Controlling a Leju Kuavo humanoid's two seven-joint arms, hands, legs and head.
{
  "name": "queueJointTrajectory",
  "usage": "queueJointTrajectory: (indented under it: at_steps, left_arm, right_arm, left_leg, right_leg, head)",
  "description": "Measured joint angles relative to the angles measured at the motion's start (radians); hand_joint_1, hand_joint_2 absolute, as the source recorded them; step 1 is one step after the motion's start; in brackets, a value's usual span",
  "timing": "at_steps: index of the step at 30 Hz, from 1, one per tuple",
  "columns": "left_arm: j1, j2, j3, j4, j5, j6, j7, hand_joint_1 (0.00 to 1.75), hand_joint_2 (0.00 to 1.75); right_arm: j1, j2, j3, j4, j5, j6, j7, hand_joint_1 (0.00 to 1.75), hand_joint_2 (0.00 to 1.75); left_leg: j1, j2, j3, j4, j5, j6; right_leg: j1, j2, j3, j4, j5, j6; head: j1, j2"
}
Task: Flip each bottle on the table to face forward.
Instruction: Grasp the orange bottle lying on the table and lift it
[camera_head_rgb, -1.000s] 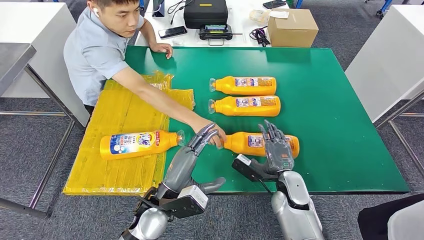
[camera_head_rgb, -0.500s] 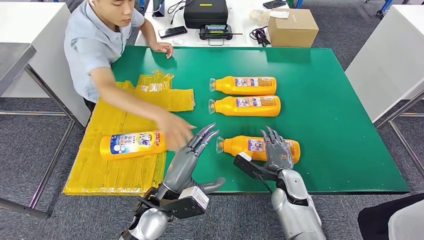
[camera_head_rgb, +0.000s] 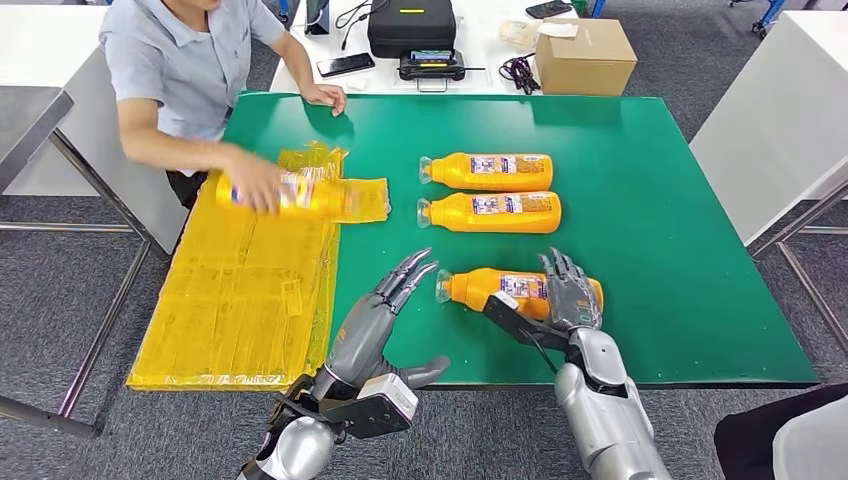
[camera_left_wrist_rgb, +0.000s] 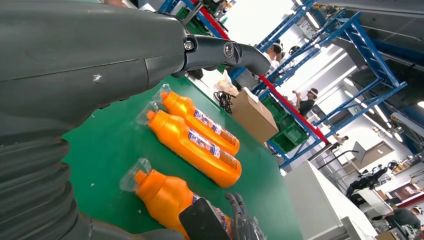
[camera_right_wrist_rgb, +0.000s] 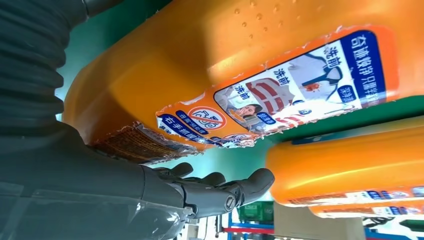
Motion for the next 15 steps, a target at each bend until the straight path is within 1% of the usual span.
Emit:
queueJointTrajectory:
  at_steps: [3, 4, 8, 12, 15]
  left_arm:
    - [0.0, 0.0, 0.0, 0.0, -0.001, -0.002, 0.0, 0.0, 1.75]
    - [0.0, 0.0, 0.0, 0.0, -0.001, -0.004, -0.001, 0.0, 1.75]
    - [-0.001, 0.0, 0.0, 0.0, -0.002, -0.009, -0.006, 0.0, 1.75]
    - [-0.001, 0.0, 0.0, 0.0, -0.001, -0.01, -0.009, 0.0, 1.75]
    - [-0.001, 0.0, 0.0, 0.001, 0.003, -0.011, -0.015, 0.0, 1.75]
  right_arm:
    - [-0.011, -0.003, -0.004, 0.02, -0.004, 0.018, -0.005, 1.63, 1.75]
    - [-0.015, -0.003, -0.005, 0.029, -0.009, 0.03, -0.012, 1.75, 1.75]
    - [-0.043, -0.01, -0.006, 0.074, -0.037, 0.057, -0.056, 1.75, 1.75]
    - [-0.066, -0.017, -0.007, 0.109, -0.053, 0.062, -0.079, 1.75, 1.75]
    - [-0.08, -0.025, -0.01, 0.129, -0.1, 0.079, -0.123, 1.75, 1.75]
  left_leg:
    - [0.0, 0.0, 0.001, 0.0, 0.0, 0.0]
    - [0.0, 0.0, 0.001, 0.0, 0.0, 0.0]
    - [0.0, 0.001, 0.004, 0.0, 0.0, 0.0]
    - [0.0, 0.0, 0.007, 0.0, 0.0, 0.0]
    - [0.0, 0.001, 0.009, 0.0, 0.0, 0.0]
  right_leg:
    - [0.0, 0.0, 0.0, 0.0, 0.0, 0.0]
    - [0.0, 0.0, 0.0, 0.0, 0.0, 0.0]
    - [0.0, 0.0, 0.003, 0.0, 0.0, 0.0]
    - [0.0, 0.0, 0.006, -0.001, 0.0, 0.0]
    - [0.0, 0.0, 0.007, -0.001, 0.0, 0.0]
  head:
    - [0.0, 0.0]
    - [0.0, 0.0]
    - [0.0, 0.0]
    - [0.0, 0.0]
    - [0.0, 0.0]
